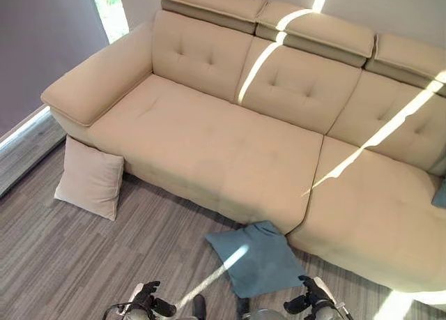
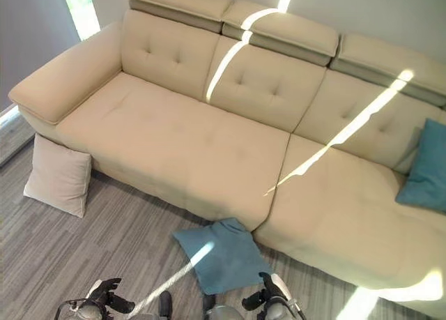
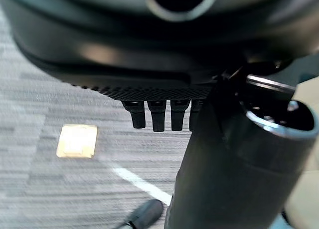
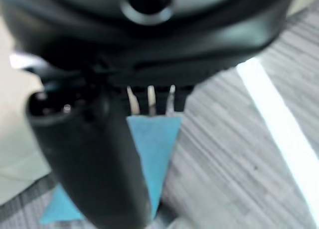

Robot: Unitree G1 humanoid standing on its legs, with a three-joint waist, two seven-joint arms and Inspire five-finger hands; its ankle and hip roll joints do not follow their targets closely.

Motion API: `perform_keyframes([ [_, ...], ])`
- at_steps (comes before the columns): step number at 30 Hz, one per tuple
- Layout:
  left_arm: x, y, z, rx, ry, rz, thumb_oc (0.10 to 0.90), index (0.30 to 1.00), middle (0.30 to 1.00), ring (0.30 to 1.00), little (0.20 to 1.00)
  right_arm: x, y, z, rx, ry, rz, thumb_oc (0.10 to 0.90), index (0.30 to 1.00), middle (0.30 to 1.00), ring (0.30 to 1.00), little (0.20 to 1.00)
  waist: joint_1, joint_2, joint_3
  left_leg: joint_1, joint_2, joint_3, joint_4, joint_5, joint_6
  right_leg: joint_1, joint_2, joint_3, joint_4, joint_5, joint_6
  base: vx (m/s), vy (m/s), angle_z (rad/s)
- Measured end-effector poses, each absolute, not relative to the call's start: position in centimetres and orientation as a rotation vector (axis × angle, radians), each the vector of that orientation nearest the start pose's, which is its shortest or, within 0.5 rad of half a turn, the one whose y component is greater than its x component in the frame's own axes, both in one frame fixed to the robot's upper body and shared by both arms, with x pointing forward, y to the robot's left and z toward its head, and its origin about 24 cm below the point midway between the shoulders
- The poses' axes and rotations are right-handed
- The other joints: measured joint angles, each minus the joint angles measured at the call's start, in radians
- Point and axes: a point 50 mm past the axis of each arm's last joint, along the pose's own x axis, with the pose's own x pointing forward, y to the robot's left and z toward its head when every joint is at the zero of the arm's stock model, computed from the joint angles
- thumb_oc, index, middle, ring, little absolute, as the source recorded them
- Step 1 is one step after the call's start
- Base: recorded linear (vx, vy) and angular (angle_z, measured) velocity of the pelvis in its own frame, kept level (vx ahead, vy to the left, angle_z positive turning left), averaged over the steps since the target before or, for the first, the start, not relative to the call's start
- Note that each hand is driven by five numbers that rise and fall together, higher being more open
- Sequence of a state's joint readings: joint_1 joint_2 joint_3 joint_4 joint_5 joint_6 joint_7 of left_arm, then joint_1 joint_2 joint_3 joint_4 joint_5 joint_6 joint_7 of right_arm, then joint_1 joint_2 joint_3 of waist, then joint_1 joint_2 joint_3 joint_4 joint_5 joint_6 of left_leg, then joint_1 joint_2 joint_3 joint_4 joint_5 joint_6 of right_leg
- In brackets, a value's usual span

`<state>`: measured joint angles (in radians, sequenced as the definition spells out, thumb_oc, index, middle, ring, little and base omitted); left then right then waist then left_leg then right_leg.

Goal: Pick up all the scattered cushions and arrange them neatly on the sofa.

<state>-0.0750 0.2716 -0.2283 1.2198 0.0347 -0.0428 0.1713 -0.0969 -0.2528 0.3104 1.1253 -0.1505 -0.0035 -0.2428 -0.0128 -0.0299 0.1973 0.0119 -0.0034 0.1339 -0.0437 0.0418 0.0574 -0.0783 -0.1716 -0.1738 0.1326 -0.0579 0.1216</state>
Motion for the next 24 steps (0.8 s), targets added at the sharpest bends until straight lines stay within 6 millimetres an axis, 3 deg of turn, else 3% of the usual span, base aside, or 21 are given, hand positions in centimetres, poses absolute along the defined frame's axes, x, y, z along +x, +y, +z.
perform_keyframes([
  [3,12.2,25.4,-14.6,0.528,1.092,0.104,0.800,0.900,0.900,0.900,0.900,15.4,-21.8,-14.1,-0.662,0.953,0.014,0.800,0.900,0.900,0.900,0.900,0.004,-0.019,-0.010,0.002,0.008,0.005,-0.034,0.021,-0.029,0.035,-0.112,-0.010,-0.090,0.036,0.060,-0.03,-0.238,-0.12],
  [5,11.3,26.2,-14.6,0.541,1.114,0.117,0.800,0.900,0.900,0.900,0.900,16.5,-21.5,-13.6,-0.660,0.915,0.013,0.800,0.900,0.900,0.900,0.900,0.023,-0.033,-0.013,0.004,0.030,0.050,-0.034,0.024,-0.051,0.026,-0.145,-0.082,-0.147,0.063,0.063,-0.02,-0.252,-0.57],
  [7,10.8,27.0,-14.5,0.549,1.127,0.138,0.800,0.900,0.900,0.900,0.900,17.0,-21.0,-13.3,-0.655,0.882,0.026,0.800,0.900,0.900,0.900,0.900,0.026,-0.064,-0.023,0.011,0.042,0.064,-0.035,0.025,-0.097,0.038,-0.148,-0.123,-0.196,0.117,0.054,0.03,-0.199,-0.36],
  [8,10.5,27.3,-14.5,0.546,1.134,0.153,0.800,0.900,0.900,0.900,0.900,17.0,-20.9,-13.4,-0.653,0.881,0.029,0.800,0.900,0.900,0.900,0.900,0.029,-0.080,-0.025,0.024,0.045,0.063,-0.038,0.024,-0.121,0.058,-0.139,-0.117,-0.222,0.198,0.066,0.03,-0.172,-0.01],
  [9,10.4,26.7,-14.7,0.523,1.135,0.153,0.800,0.900,0.900,0.900,0.900,16.9,-21.3,-13.3,-0.666,0.887,0.023,0.800,0.900,0.900,0.900,0.900,0.026,-0.061,-0.025,0.036,0.071,0.059,-0.042,0.024,-0.130,0.068,-0.108,-0.115,-0.225,0.217,0.060,0.04,-0.268,0.00],
  [12,10.3,24.1,-15.4,0.459,1.125,0.122,0.800,0.900,0.900,0.900,0.900,15.9,-23.3,-13.3,-0.716,0.920,0.000,0.800,0.900,0.900,0.900,0.900,0.024,-0.001,-0.056,0.019,0.183,0.038,0.013,0.019,-0.155,0.085,0.009,-0.112,-0.225,0.179,0.015,0.00,-0.309,-0.07],
  [13,10.6,23.8,-15.4,0.446,1.117,0.121,0.800,0.900,0.900,0.900,0.900,15.8,-23.9,-13.1,-0.728,0.917,-0.008,0.800,0.900,0.900,0.900,0.900,0.022,0.004,-0.058,0.000,0.202,0.026,0.040,0.021,-0.156,0.083,0.026,-0.117,-0.225,0.172,0.004,-0.06,-0.341,0.09],
  [17,12.8,23.3,-14.9,0.464,1.059,0.095,0.800,0.900,0.900,0.900,0.900,15.9,-25.1,-12.7,-0.742,0.914,-0.037,0.800,0.900,0.900,0.900,0.900,0.001,-0.015,-0.048,-0.112,0.241,-0.035,0.173,0.081,-0.171,0.068,0.068,-0.128,-0.224,0.155,-0.048,-0.07,-0.125,0.19],
  [18,13.2,23.1,-14.8,0.460,1.051,0.091,0.800,0.900,0.900,0.900,0.900,16.2,-25.2,-12.6,-0.744,0.908,-0.045,0.800,0.900,0.900,0.900,0.900,-0.002,-0.014,-0.044,-0.127,0.250,-0.043,0.190,0.107,-0.187,0.065,0.079,-0.128,-0.224,0.152,-0.059,-0.06,-0.095,0.02],
  [19,13.8,22.7,-14.7,0.456,1.033,0.083,0.800,0.900,0.900,0.900,0.900,16.3,-25.6,-12.4,-0.734,0.904,-0.068,0.800,0.900,0.900,0.900,0.900,-0.003,-0.013,-0.031,-0.152,0.256,-0.076,0.225,0.140,-0.229,0.065,0.088,-0.132,-0.224,0.150,-0.078,-0.05,-0.061,0.08],
  [20,15.7,22.2,-14.0,0.450,0.971,0.071,0.800,0.900,0.900,0.900,0.900,16.8,-26.0,-12.1,-0.729,0.894,-0.092,0.800,0.900,0.900,0.900,0.900,-0.002,-0.029,0.010,-0.218,0.237,-0.132,0.308,0.143,-0.262,0.062,0.076,-0.138,-0.225,0.143,-0.107,-0.02,0.020,0.09],
  [22,17.2,21.6,-13.5,0.457,0.930,0.050,0.800,0.900,0.900,0.900,0.900,17.8,-26.3,-11.6,-0.735,0.875,-0.106,0.800,0.900,0.900,0.900,0.900,-0.005,-0.033,0.050,-0.254,0.139,-0.151,0.318,0.054,-0.206,0.044,0.064,-0.136,-0.224,0.145,-0.109,-0.04,0.067,-0.02],
  [23,17.3,21.5,-13.5,0.452,0.927,0.050,0.800,0.900,0.900,0.900,0.900,17.9,-26.4,-11.6,-0.739,0.878,-0.107,0.800,0.900,0.900,0.900,0.900,-0.006,-0.030,0.050,-0.261,0.108,-0.152,0.273,0.028,-0.175,0.021,0.064,-0.122,-0.221,0.149,-0.110,-0.13,0.054,-0.09],
  [24,17.3,21.5,-13.5,0.452,0.927,0.050,0.800,0.900,0.900,0.900,0.900,17.9,-26.4,-11.6,-0.739,0.878,-0.107,0.800,0.900,0.900,0.900,0.900,-0.006,-0.030,0.050,-0.261,0.108,-0.152,0.273,0.028,-0.175,0.021,0.064,-0.122,-0.221,0.149,-0.110,-0.13,0.041,-0.56],
])
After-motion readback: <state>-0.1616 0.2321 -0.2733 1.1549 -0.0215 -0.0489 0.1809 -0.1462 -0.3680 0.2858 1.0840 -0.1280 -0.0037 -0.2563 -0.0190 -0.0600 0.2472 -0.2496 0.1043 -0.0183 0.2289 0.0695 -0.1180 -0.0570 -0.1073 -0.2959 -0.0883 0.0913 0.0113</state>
